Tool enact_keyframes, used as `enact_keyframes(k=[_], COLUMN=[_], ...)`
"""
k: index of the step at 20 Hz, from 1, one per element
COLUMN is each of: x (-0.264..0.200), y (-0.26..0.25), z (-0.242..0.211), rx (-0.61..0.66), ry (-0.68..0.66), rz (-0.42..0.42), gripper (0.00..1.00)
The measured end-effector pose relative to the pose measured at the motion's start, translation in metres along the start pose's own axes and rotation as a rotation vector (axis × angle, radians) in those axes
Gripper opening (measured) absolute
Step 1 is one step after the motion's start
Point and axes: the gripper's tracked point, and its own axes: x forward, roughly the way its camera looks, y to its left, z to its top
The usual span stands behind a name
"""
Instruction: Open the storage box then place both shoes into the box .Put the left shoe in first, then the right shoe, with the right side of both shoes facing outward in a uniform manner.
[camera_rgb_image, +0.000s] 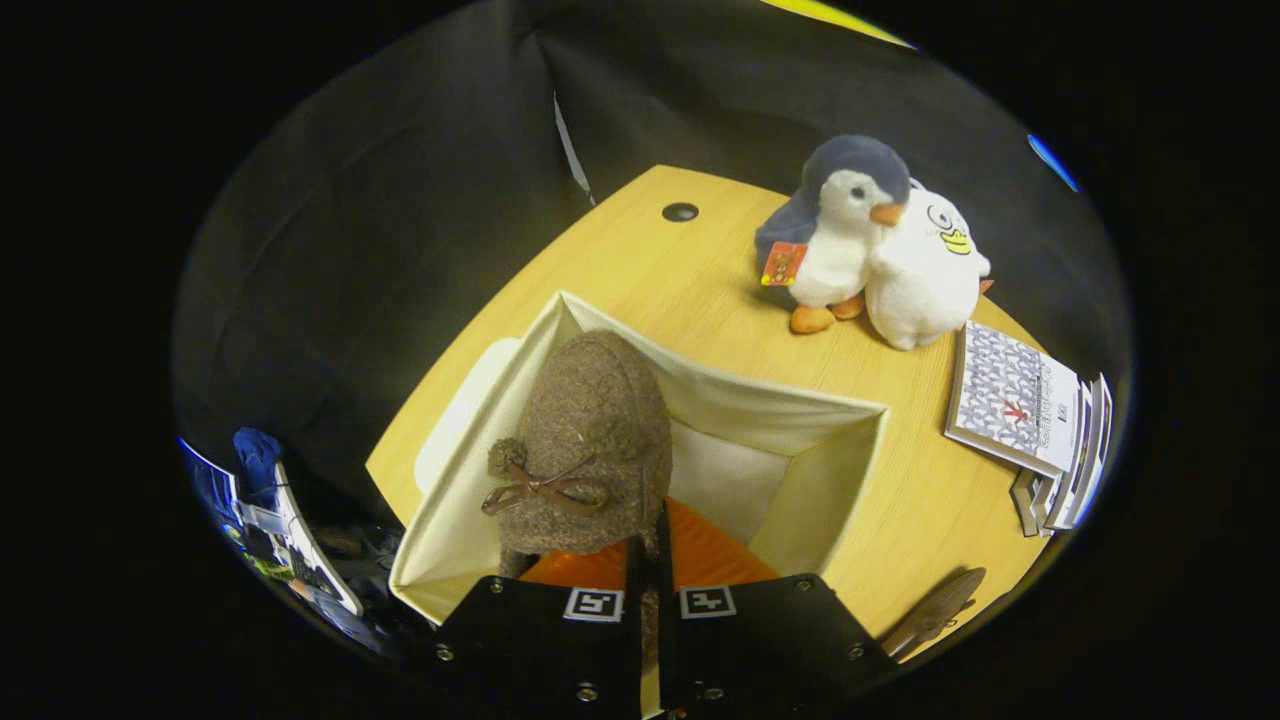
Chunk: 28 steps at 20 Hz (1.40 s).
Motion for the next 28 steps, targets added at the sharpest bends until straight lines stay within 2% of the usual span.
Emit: enact_keyframes(k=[6, 8, 11, 13, 14, 15, 16, 17, 24, 28], x=[0.063, 0.067, 0.057, 0.039, 0.027, 0.014, -0.001, -0.019, -0.130, -0.171], y=[-0.011, -0.007, -0.009, -0.007, 0.000, 0.008, 0.011, 0.009, -0.015, -0.044], z=[-0.032, -0.035, -0.037, -0.033, -0.030, -0.026, -0.020, -0.012, 0.014, 0.010], rx=[0.000, 0.016, 0.005, -0.001, 0.008, 0.027, 0.031, 0.021, 0.018, 0.055], ry=[0.151, 0.169, 0.176, 0.157, 0.145, 0.126, 0.103, 0.070, -0.100, -0.155], rz=[-0.088, -0.071, -0.070, -0.058, -0.025, 0.014, 0.030, 0.032, 0.073, 0.078], gripper=[0.07, 0.07, 0.25, 0.41, 0.51, 0.55, 0.69, 0.74, 0.75, 0.75])
